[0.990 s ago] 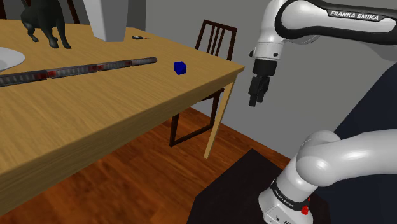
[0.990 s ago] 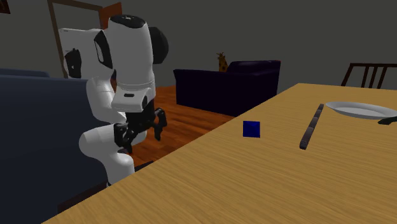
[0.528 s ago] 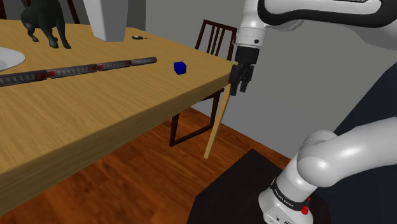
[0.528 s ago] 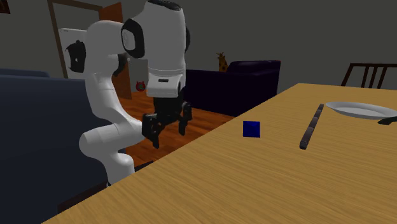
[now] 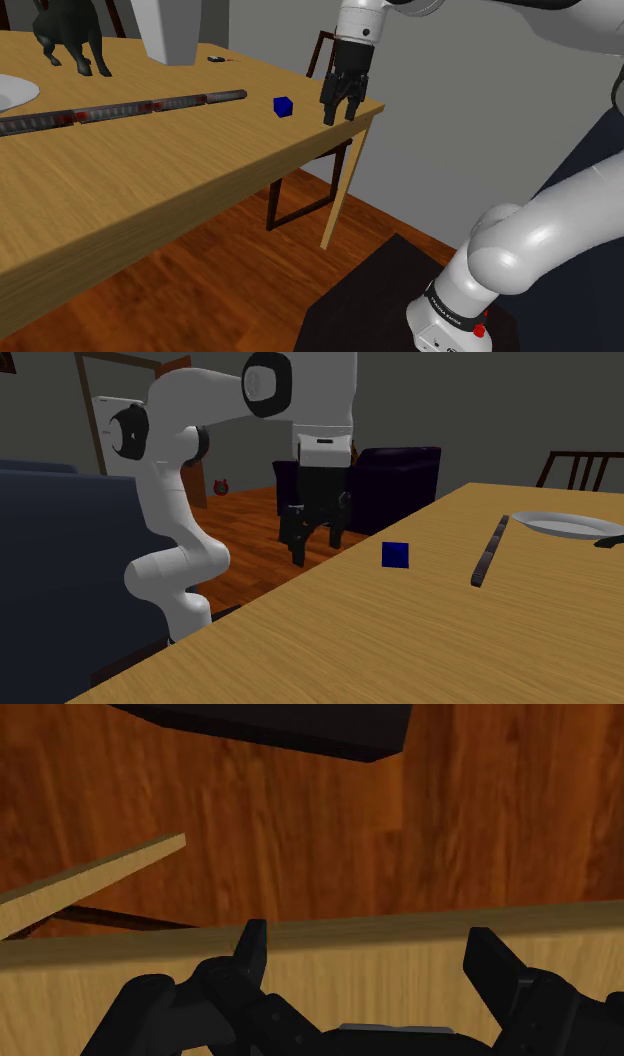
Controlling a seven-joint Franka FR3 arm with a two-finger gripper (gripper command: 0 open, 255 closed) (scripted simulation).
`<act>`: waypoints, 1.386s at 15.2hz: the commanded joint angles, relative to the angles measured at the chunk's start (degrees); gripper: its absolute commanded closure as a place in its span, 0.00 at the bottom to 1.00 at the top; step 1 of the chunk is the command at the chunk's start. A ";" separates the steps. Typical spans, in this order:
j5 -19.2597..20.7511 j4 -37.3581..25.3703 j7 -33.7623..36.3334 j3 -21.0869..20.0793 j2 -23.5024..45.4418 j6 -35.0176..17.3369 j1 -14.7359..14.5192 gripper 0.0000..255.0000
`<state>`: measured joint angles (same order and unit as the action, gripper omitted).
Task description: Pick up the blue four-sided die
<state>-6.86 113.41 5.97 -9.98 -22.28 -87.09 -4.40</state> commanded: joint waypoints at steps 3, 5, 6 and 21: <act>1.72 -9.31 4.17 -3.28 7.32 -0.15 -0.68 0.00; 3.07 -14.45 6.23 -4.79 11.06 0.36 -1.12 0.00; 3.87 -17.18 7.29 -5.54 13.02 0.73 -1.40 0.00; 6.69 -19.30 10.62 -7.78 18.27 -3.61 -2.68 1.00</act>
<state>-0.18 94.08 16.58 -17.75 -4.02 -90.65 -7.07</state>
